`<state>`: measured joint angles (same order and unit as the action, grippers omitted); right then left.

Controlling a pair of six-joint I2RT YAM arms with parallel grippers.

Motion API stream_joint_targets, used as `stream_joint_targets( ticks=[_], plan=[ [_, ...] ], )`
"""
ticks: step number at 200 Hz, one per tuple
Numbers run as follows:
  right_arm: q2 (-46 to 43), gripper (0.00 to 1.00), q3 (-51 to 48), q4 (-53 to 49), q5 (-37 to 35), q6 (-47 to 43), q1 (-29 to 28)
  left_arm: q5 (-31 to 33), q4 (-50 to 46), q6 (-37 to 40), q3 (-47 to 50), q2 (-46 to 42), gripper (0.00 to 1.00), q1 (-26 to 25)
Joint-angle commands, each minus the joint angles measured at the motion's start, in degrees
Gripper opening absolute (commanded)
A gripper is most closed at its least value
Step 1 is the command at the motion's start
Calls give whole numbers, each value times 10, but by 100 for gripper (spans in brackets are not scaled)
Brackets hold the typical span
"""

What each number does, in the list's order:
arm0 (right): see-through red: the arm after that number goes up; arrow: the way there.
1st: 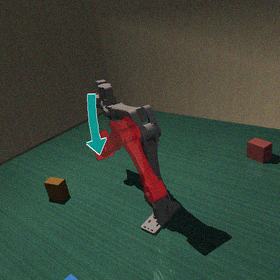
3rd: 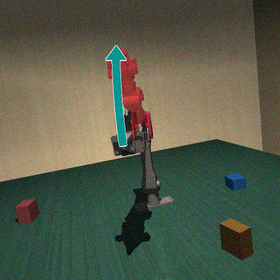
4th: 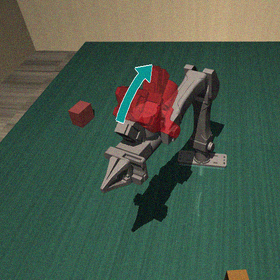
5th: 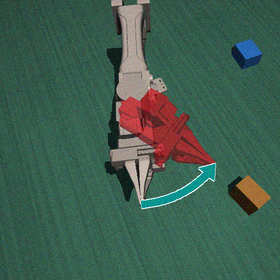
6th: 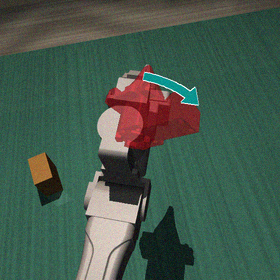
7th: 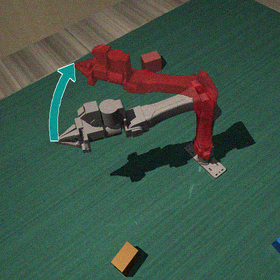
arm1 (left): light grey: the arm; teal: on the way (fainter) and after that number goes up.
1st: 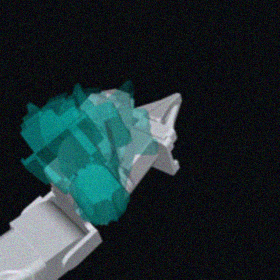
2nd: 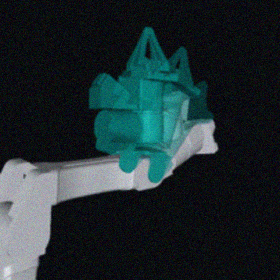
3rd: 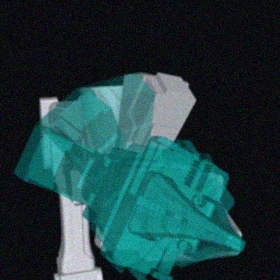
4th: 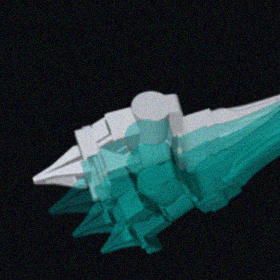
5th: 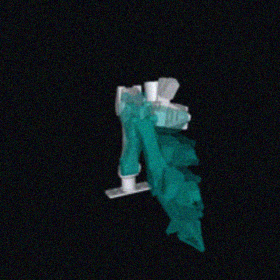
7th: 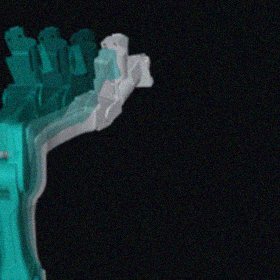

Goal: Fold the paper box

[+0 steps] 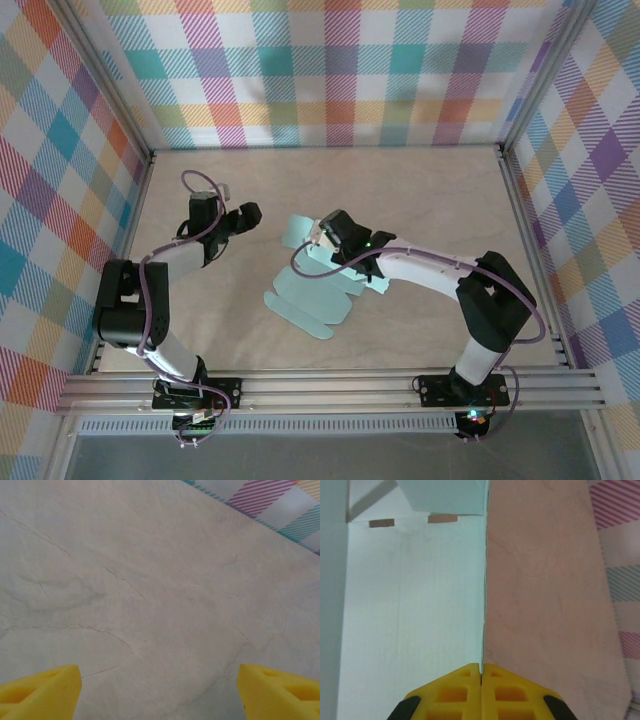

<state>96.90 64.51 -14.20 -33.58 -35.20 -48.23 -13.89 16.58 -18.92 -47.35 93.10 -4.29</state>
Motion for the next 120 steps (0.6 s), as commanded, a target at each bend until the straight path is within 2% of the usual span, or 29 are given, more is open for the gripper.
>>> stream_joint_targets(
  ticks=[1, 19, 61, 120],
  plan=[
    [-11, 0, -31, 91, -83, -68, -21, -35, -1, -20, -24, 17, 82, 9],
    [-14, 0, -68, 167, -121, -112, -39, -42, -5, -22, -31, 28, 83, 9],
    [-33, 0, -123, 291, -155, -185, -67, -39, -19, -16, -33, 32, 84, 9],
    [-27, 0, -157, 382, -211, -243, -80, -46, -19, -11, -28, 37, 85, 10]
  ],
)
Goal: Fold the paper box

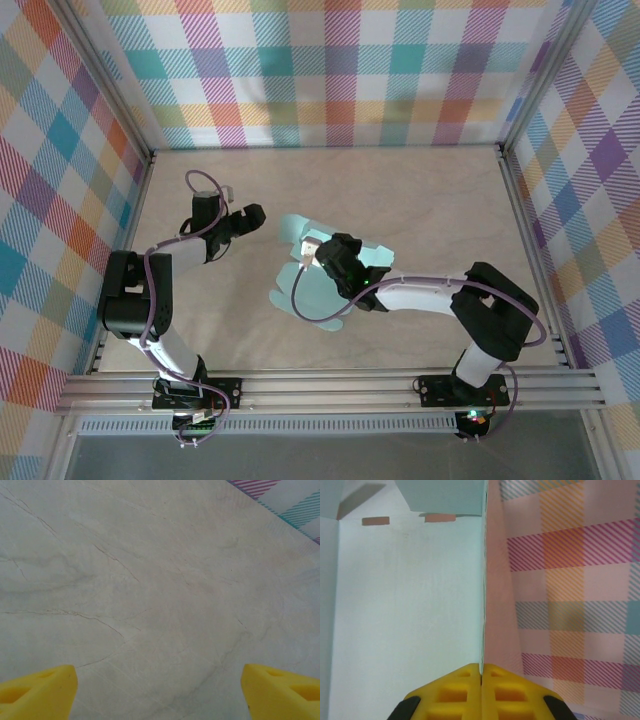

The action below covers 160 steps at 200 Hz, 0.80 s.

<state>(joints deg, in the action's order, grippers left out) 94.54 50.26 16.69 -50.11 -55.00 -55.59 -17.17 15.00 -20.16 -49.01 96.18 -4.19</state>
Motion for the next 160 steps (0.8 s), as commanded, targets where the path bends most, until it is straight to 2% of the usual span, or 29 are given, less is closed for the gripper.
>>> stream_joint_targets(
  ticks=[1, 33, 81, 105, 133, 160],
  plan=[
    [-3, 0, -16, 77, -46, -50, -6, -14, -3, 2, -12, 6, 85, 8],
    [26, 0, -42, 209, -69, -138, -21, -14, -16, 12, -21, 16, 86, 8],
    [20, 0, -94, 297, -51, -194, -48, -27, -49, 20, -64, 56, 86, 8],
    [-19, 0, -115, 243, -24, -151, -56, -74, -64, 27, -99, 91, 86, 8],
    [-83, 0, -132, 136, 34, -95, -55, -95, -86, 42, -116, 106, 85, 2],
    [-96, 0, -164, 152, 57, -126, -54, -104, -100, 59, -121, 108, 85, -9]
  ],
)
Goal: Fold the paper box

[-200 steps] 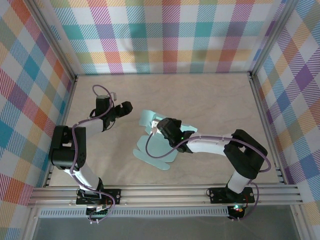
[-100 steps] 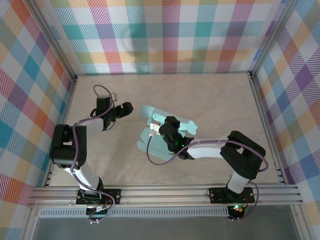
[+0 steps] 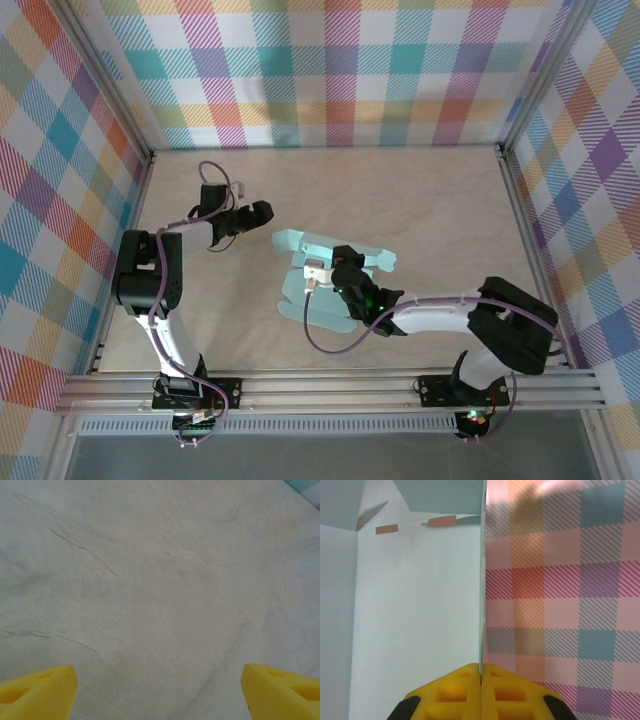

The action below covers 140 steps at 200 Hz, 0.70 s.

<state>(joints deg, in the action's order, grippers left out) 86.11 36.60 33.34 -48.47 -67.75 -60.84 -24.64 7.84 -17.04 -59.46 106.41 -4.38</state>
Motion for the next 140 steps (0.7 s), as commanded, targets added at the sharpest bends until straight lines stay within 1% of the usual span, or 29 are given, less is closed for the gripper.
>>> stream_joint_targets(
  ticks=[1, 30, 56, 70, 81, 94, 114, 130, 140],
  plan=[
    [-12, 0, -29, -15, 42, 0, -2, -30, -29, 29, -16, 6, 85, -7],
    [-38, 0, -53, -37, 75, -7, 0, -34, -41, 43, -11, 0, 85, -20],
    [-63, 0, -82, -36, 75, -29, 0, -40, -40, 38, 0, -4, 85, -32],
    [-80, 0, -91, -64, 75, -31, 0, -42, -39, 36, 6, -7, 85, -40],
    [-91, 0, -102, -65, 75, -43, -1, -41, -37, 33, 13, -11, 85, -47],
    [-98, 0, -113, -54, 73, -62, -1, -43, -31, 31, 22, -14, 85, -55],
    [-90, 0, -126, -17, 48, -91, -1, -47, -22, 25, 38, -17, 85, -67],
    [-67, 0, -133, 23, 29, -107, -2, -46, -18, 23, 46, -19, 85, -74],
    [-50, 0, -137, 72, 22, -118, -2, -46, -17, 23, 49, -21, 85, -78]
  ],
)
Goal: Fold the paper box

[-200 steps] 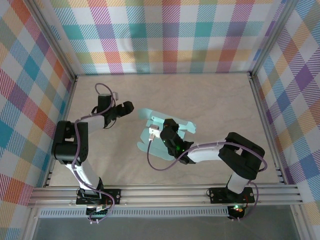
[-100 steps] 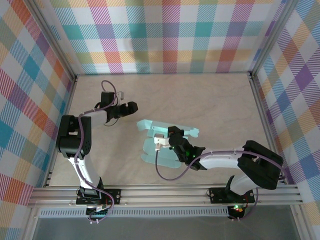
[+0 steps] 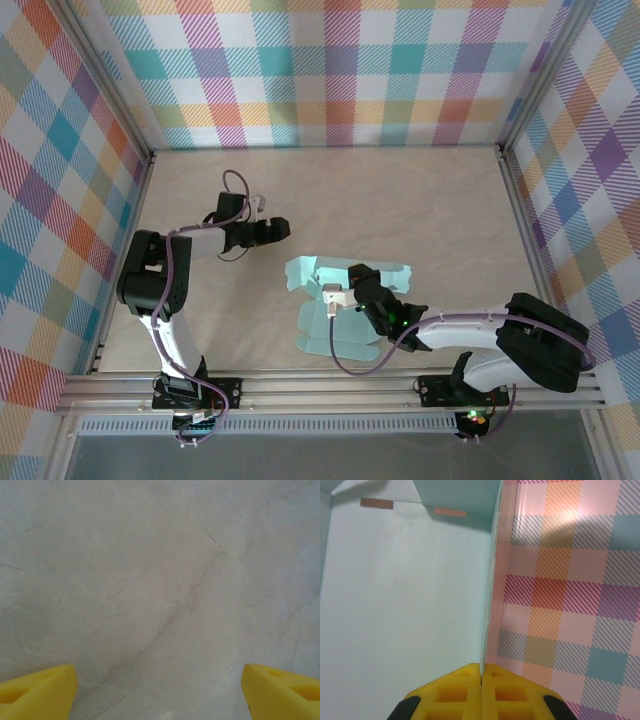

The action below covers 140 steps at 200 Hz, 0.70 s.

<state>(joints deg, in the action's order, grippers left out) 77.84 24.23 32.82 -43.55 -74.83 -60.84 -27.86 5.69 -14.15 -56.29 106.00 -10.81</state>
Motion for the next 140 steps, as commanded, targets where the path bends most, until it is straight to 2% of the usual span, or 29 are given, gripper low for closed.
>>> stream_joint_targets(
  ticks=[1, 18, 58, 140],
  plan=[
    [34, 0, -14, 80, -27, -49, -2, -14, 5, -6, 17, -17, 85, -14],
    [53, 0, -15, 110, -33, -57, -2, -15, 3, -1, 21, -22, 85, -20],
    [46, 0, -16, 106, -39, -48, -2, -18, -7, 16, 44, -36, 84, -45],
    [53, 0, -15, 117, -46, -46, 0, -72, -2, 46, 125, -105, 53, -75]
  ],
)
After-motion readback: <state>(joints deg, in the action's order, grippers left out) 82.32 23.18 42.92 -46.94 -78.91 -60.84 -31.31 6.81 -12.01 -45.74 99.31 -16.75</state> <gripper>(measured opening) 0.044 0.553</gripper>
